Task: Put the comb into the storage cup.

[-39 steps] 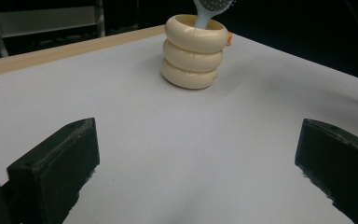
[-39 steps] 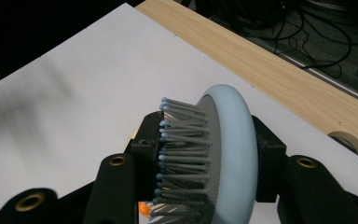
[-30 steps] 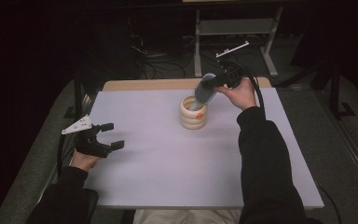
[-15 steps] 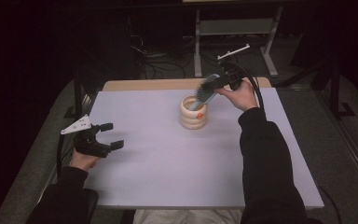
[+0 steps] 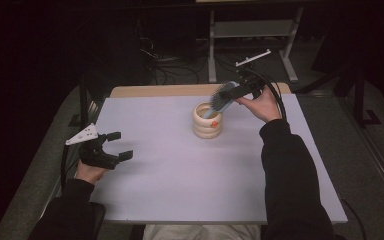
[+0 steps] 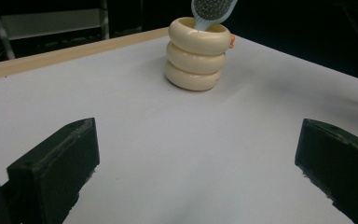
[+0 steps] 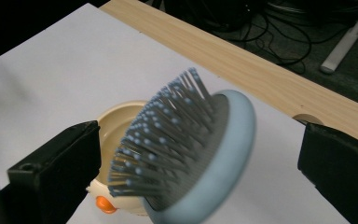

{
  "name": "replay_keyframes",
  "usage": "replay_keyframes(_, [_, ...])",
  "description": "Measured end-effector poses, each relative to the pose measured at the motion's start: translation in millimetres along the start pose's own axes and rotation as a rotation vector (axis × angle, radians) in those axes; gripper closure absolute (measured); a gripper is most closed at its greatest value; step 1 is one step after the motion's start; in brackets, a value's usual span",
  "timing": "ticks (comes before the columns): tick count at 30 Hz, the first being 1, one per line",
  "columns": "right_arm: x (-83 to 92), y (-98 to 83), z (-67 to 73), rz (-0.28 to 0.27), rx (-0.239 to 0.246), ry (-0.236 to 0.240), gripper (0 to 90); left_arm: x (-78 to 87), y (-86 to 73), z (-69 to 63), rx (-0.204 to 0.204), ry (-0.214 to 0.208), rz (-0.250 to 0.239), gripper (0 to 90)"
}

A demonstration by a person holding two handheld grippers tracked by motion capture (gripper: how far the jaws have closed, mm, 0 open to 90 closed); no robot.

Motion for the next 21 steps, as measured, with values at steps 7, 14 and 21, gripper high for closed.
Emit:
replay_keyframes(7, [9.2, -6.1, -1.2, -0.048, 0.015, -0.018, 0.0, -0.7, -0.7, -0.8, 0.000, -0.005, 0.003, 0.0])
replay_keyframes(14, [17.1, -13.6, -0.5, -0.086, 0.031, -0.024, 0.0, -1.3, -1.3, -1.0, 0.000, -0.005, 0.005, 0.0])
replay_keyframes(21, [25.6, -25.0, -0.8, -0.092, 0.034, -0.027, 0.0, -0.9, -1.5, -0.8, -0.002, -0.007, 0.006, 0.0])
Point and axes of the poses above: each handheld gripper's, and its own axes: x roughly backward along the jaws, y roughly out of its top, z roughly to its left, the point moved 6 cm from there along -x, roughly forward along the jaws, and after that the axes turned 4 degrees about z, right-handed, at the moved point
